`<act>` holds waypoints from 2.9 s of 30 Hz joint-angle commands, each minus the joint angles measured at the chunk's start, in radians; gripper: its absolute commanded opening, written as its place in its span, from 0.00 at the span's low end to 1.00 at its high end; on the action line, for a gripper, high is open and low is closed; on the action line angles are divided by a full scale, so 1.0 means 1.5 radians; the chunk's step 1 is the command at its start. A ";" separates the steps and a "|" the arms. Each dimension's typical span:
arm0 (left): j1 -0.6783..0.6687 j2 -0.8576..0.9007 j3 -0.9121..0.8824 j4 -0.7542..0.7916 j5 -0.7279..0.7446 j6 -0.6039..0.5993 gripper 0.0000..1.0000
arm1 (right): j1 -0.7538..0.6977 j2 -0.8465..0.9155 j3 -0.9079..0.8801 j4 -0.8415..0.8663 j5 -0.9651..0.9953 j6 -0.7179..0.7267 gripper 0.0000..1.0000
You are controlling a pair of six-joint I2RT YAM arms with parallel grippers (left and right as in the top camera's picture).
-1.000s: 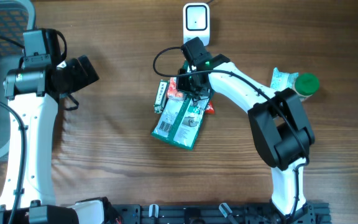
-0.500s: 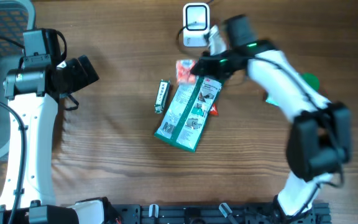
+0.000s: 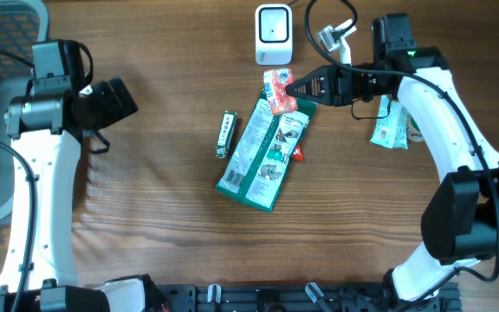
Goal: Scan the item barcode
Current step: 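Lift the Kleenex pack and hold it up to the scanner, then carry the Kleenex pack right and drop it near the jar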
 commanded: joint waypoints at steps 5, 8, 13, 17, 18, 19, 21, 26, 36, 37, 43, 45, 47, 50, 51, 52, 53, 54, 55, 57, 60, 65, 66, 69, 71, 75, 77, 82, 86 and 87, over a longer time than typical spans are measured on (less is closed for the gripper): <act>0.003 0.004 0.009 0.002 0.003 -0.001 1.00 | -0.003 -0.015 -0.001 -0.001 -0.066 -0.037 0.04; 0.003 0.004 0.009 0.002 0.003 -0.001 1.00 | -0.003 -0.019 -0.001 0.032 -0.010 -0.019 0.04; 0.003 0.004 0.009 0.002 0.003 -0.001 1.00 | 0.008 -0.017 -0.001 0.093 0.556 0.139 0.04; 0.003 0.004 0.009 0.002 0.003 -0.001 1.00 | 0.015 -0.016 0.015 0.101 0.707 0.163 0.04; 0.003 0.004 0.009 0.002 0.003 -0.001 1.00 | 0.015 -0.016 0.030 0.099 0.708 0.174 0.04; 0.003 0.004 0.009 0.002 0.003 -0.001 1.00 | 0.015 -0.016 0.049 0.092 0.708 0.175 0.04; 0.003 0.004 0.009 0.002 0.003 -0.001 1.00 | 0.016 -0.016 0.108 0.062 0.712 0.174 0.04; 0.003 0.004 0.009 0.002 0.003 -0.001 1.00 | 0.027 -0.011 0.293 -0.020 0.815 0.169 0.04; 0.003 0.004 0.009 0.002 0.003 -0.001 1.00 | 0.161 0.059 0.370 0.071 1.127 -0.132 0.04; 0.003 0.004 0.009 0.002 0.003 -0.001 1.00 | 0.173 0.076 0.370 0.089 1.129 -0.179 0.04; 0.003 0.004 0.009 0.002 0.003 -0.001 1.00 | 0.215 0.184 0.369 0.206 1.241 -0.357 0.04; 0.003 0.004 0.009 0.002 0.003 -0.001 1.00 | 0.224 0.227 0.369 0.257 1.310 -0.390 0.04; 0.003 0.004 0.009 0.002 0.003 -0.001 1.00 | 0.231 0.267 0.369 0.294 1.351 -0.423 0.04; 0.003 0.004 0.009 0.002 0.003 -0.001 1.00 | 0.237 0.312 0.369 0.347 1.417 -0.453 0.04; 0.003 0.004 0.009 0.002 0.003 -0.001 1.00 | 0.237 0.323 0.369 0.365 1.439 -0.456 0.04; 0.003 0.004 0.009 0.002 0.003 -0.001 1.00 | 0.238 0.332 0.368 0.378 1.454 -0.455 0.04; 0.003 0.004 0.009 0.002 0.003 -0.001 1.00 | 0.238 0.338 0.368 0.382 1.456 -0.451 0.04; 0.003 0.004 0.009 0.002 0.003 -0.001 1.00 | 0.238 0.342 0.368 0.383 1.453 -0.443 0.04; 0.003 0.004 0.009 0.002 0.003 -0.001 1.00 | 0.238 0.343 0.368 0.383 1.453 -0.429 0.04; 0.003 0.004 0.009 0.002 0.003 -0.001 1.00 | 0.238 0.346 0.364 0.384 1.451 -0.398 0.04; 0.003 0.004 0.009 0.002 0.003 -0.001 1.00 | 0.239 0.346 0.364 0.385 1.446 -0.385 0.04; 0.003 0.004 0.009 0.002 0.003 -0.001 1.00 | 0.239 0.346 0.364 0.379 1.437 -0.327 0.04; 0.003 0.004 0.009 0.002 0.003 -0.001 1.00 | 0.239 0.346 0.364 0.374 1.428 -0.311 0.04; 0.003 0.004 0.009 0.002 0.003 -0.001 1.00 | 0.239 0.346 0.364 0.359 1.400 -0.262 0.04; 0.003 0.004 0.009 0.002 0.003 -0.001 1.00 | 0.239 0.346 0.364 0.355 1.383 -0.246 0.04; 0.003 0.004 0.009 0.002 0.003 -0.001 1.00 | 0.239 0.346 0.364 0.355 1.382 -0.247 0.04; 0.003 0.004 0.009 0.002 0.003 -0.001 1.00 | 0.239 0.345 0.365 0.356 1.384 -0.247 0.04; 0.003 0.004 0.009 0.002 0.003 -0.001 1.00 | 0.238 0.320 0.365 0.371 1.383 -0.245 0.04; 0.003 0.004 0.009 0.002 0.003 -0.001 1.00 | 0.232 0.275 0.365 0.358 1.383 -0.224 0.04; 0.003 0.004 0.009 0.002 0.003 -0.001 1.00 | 0.230 0.263 0.365 0.348 1.380 -0.216 0.04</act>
